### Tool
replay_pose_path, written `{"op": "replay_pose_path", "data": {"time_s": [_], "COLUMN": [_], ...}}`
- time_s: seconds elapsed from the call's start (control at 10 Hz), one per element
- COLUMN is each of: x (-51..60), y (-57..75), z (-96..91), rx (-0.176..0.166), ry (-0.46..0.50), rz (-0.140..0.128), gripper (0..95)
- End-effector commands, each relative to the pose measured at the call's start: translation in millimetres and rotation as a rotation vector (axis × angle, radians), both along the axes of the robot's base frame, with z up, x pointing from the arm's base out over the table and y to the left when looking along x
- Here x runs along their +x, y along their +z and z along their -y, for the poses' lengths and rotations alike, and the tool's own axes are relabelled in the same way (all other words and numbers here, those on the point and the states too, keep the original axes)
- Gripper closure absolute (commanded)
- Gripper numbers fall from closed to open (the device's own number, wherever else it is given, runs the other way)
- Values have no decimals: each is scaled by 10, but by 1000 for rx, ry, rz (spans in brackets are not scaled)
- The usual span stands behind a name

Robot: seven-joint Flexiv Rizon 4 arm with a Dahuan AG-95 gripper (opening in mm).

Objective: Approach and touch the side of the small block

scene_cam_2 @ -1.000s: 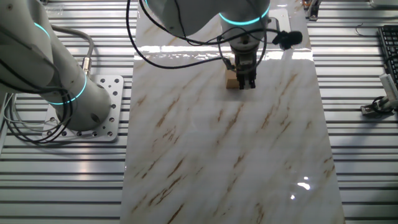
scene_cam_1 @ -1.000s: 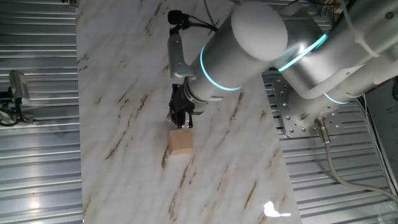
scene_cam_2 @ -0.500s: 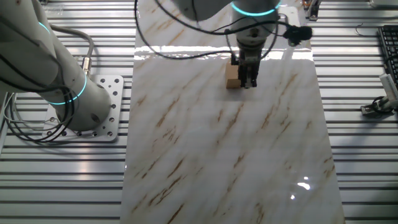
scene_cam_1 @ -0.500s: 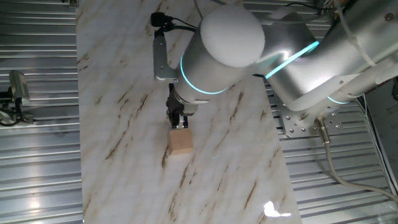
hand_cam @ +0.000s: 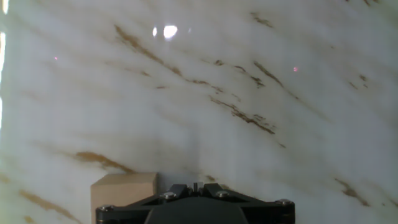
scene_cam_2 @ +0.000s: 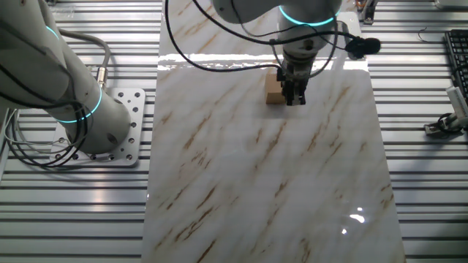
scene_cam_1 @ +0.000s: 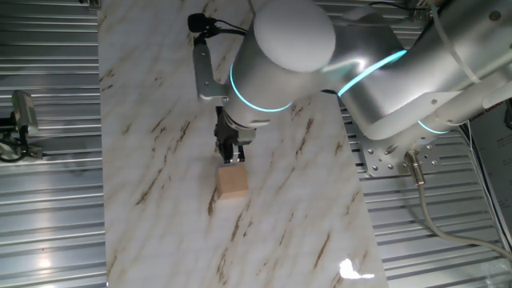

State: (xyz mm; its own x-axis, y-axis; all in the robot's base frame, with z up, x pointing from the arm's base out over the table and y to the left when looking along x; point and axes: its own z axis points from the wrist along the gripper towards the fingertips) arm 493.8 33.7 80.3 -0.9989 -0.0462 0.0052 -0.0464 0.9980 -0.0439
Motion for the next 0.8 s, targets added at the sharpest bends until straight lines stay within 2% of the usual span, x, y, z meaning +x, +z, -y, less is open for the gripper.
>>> {"op": "replay_pose_path", "data": {"time_s": [0.1,0.3,0.6,0.8], "x": [24,24,24,24], "y": [-29,-29,-29,-29], "z": [-16,-16,-16,-16], "rx": [2,-24,-36,-32], "ry": [-53,-79,-70,-67], "rz": [-89,-78,-65,-55], "gripper": [950,950,950,950]}}
